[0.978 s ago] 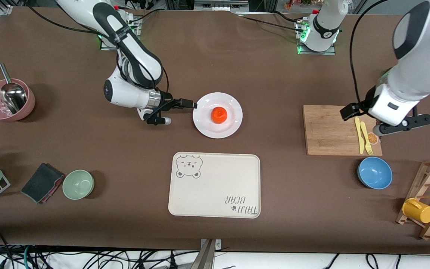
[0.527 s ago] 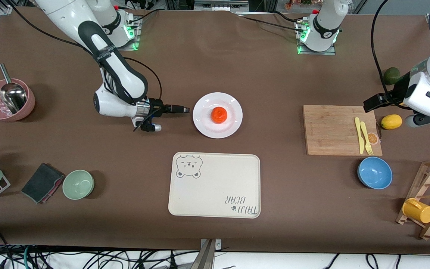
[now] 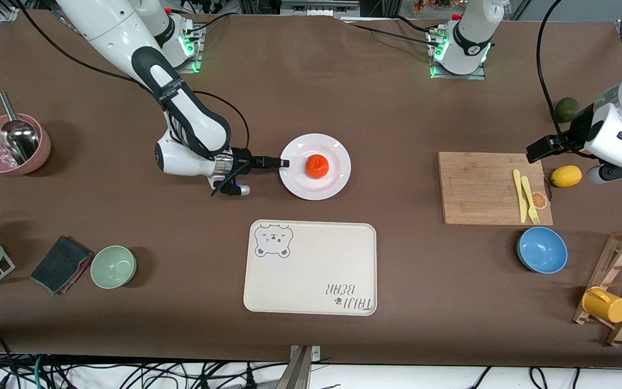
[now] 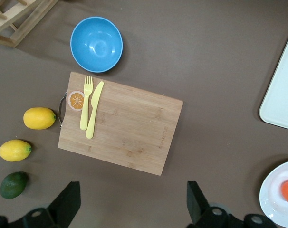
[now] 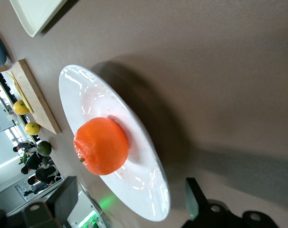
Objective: Place orange and plate with both arms
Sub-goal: 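Move the right gripper to the plate rim while the left gripper withdraws, then grip the white plate rim with the right gripper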
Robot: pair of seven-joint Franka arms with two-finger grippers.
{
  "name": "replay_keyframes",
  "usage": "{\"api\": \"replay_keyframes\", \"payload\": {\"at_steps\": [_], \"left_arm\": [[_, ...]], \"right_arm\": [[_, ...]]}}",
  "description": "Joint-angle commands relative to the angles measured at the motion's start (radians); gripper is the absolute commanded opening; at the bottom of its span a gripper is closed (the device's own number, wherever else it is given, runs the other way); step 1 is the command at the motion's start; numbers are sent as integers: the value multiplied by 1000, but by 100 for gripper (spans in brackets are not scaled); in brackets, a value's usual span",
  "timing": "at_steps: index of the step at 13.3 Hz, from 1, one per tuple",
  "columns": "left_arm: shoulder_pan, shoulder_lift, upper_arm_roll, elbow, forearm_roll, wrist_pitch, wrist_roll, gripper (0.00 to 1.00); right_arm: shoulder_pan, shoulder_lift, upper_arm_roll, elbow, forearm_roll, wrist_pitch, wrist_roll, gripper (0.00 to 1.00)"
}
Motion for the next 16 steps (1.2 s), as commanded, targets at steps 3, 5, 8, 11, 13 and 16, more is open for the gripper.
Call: {"api": "replay_keyframes", "payload": {"at_steps": [3,5,8,11,13,16], "left_arm": [[22,-158,10,-174,-52,18,38,98],[31,-200,12,-232,-52,42,38,99],[44,-174,13,-206,-54,42,38,99],[45,-166,17,-195,-54,39,38,99],[44,-162,15,-195,-54,40,38,99],[42,-151,10,-195,-54,40,37,99]], "right_arm": [[31,63,6,63,22,52,-10,99],[43,72,6,77,22,56,-10,99],[48,78,6,82,16,56,-25,62],[46,81,5,88,16,51,-173,8],[45,90,5,88,17,48,-281,0],[46,101,3,96,13,54,-347,0]]}}
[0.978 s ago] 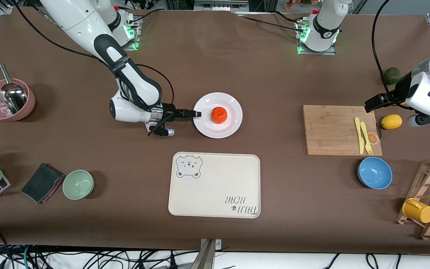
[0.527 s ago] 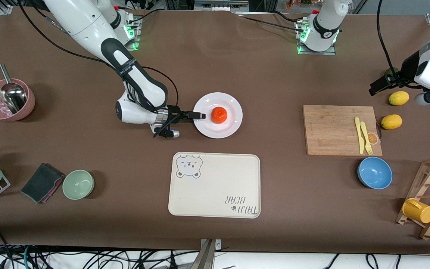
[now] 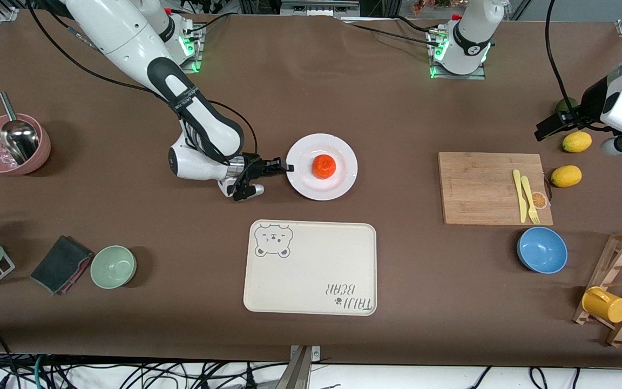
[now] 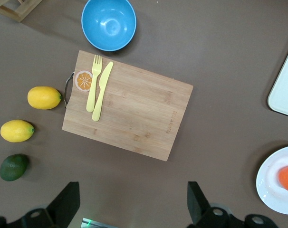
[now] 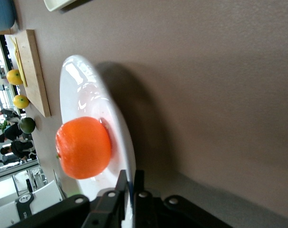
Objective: Place orange and plate with both arms
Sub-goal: 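Grip the white plate rim with the right gripper, then slide the plate with the right gripper onto the bear-print tray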
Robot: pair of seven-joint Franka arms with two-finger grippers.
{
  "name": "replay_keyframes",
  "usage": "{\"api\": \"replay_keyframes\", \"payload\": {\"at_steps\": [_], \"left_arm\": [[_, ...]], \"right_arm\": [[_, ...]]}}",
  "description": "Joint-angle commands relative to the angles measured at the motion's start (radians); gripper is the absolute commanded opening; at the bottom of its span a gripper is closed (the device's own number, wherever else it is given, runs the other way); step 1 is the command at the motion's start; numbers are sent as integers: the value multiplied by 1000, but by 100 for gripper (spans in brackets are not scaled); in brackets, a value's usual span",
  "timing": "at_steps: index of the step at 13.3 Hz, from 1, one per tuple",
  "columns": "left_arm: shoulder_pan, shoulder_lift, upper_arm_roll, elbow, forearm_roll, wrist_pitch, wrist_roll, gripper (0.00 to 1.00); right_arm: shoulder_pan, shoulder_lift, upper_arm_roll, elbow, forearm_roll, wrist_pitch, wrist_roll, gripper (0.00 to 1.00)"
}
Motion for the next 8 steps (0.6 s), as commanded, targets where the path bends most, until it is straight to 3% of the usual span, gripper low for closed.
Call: {"api": "replay_keyframes", "payload": {"at_steps": [1,4,8], "left_arm": [[4,6,-3,-2,-28,12,25,99],[5,5,-4,-1,-29,9,26,99],[5,3,-4,-2,-31,6,25,99]], "right_arm": [[-4,22,3,25,10,10,-89,0],[-36,21,3,68,22,-2,-91,0],[-84,13,3,164,26,-57,70,0]]}}
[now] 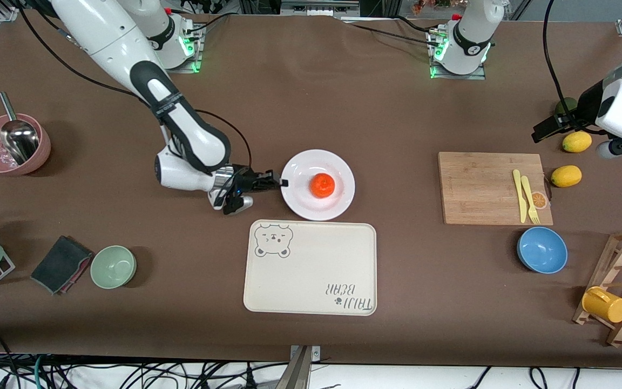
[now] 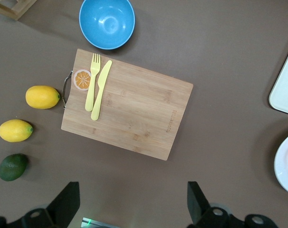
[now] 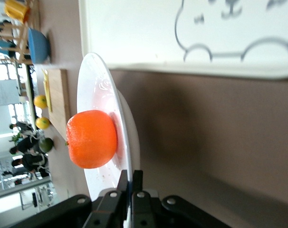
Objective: Place orange and plate with both arms
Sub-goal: 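Slide the plate with the right gripper onto the bear-print tray, then open the right gripper and release the plate on the tray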
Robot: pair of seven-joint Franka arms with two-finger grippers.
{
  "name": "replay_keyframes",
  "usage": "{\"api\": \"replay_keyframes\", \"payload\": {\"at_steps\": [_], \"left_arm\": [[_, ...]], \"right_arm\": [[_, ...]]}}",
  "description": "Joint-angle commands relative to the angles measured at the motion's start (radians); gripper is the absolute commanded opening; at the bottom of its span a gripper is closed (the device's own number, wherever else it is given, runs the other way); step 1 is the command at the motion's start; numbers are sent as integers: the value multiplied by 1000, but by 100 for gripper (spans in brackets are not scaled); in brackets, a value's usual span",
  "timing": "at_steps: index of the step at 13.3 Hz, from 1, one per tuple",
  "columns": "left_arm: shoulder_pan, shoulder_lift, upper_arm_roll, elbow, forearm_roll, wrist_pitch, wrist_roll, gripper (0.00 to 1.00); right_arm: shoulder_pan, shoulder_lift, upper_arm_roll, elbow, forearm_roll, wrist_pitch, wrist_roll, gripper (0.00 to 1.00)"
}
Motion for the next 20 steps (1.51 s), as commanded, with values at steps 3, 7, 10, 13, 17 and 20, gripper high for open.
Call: {"api": "replay_keyframes", "payload": {"at_steps": [3,7,10,13,17,20], "left_arm": [[5,-5,-1,-2,-29,-7,22,99],[5,-6,-1,-2,-29,-8,24,99],[7,-6,-1,-2,-30,-10,24,99],[7,-6,-1,-2,-36,-10,23,99],[7,-6,-1,-2,-36,-11,22,99],[7,-6,-1,-2,-38,-11,23,99]], "right_arm": [[-36,27,5,172,16,-44,177,0],[-18,175,-58,393,1,-18,247,0],[21,321,-66,551,-39,37,248,0],[73,363,-67,562,-40,114,248,0],[93,377,-89,562,-42,129,247,5],[85,366,-110,563,-170,117,245,100]]}}
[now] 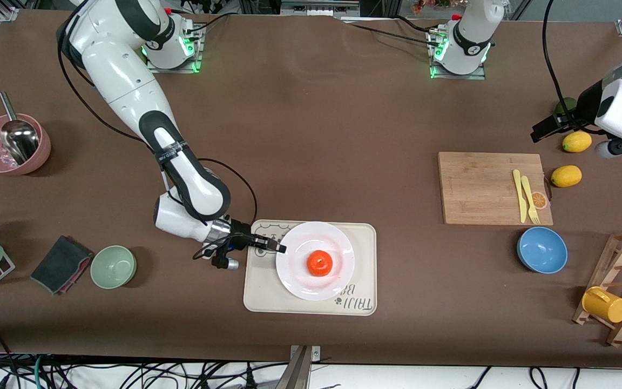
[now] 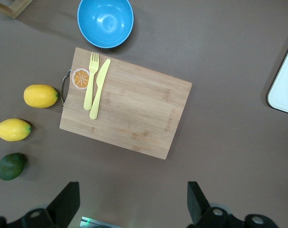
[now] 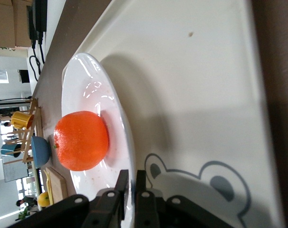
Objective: Place orange and plate with both arms
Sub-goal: 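Open the right gripper and release the plate on the tray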
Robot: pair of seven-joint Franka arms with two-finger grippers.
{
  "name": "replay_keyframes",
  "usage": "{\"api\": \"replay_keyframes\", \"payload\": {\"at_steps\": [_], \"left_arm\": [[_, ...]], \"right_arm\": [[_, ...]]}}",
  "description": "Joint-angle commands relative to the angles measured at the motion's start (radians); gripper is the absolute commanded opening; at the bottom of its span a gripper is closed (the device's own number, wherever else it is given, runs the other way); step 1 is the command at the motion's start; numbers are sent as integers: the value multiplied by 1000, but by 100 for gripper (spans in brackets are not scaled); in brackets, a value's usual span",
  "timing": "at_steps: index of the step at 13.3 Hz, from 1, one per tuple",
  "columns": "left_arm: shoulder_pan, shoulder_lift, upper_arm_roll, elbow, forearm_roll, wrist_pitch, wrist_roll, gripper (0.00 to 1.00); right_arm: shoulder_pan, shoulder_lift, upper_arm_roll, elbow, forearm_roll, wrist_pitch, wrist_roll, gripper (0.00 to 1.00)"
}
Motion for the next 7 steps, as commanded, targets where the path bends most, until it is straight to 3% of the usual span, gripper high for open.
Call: {"api": "replay_keyframes", "payload": {"at_steps": [1,5,7], "left_arm": [[8,-6,1,-2,-30,-10,24,99],[8,-6,1,-2,-30,-16,24,99],[8,-6,1,-2,-30,-18,24,99]], "right_arm": [[-7,6,-10,28,-147,-12,9,100],[-10,-23,-39,51,-355,-15,11,100],[-10,-59,-75,51,-440,-100,11,100]]}}
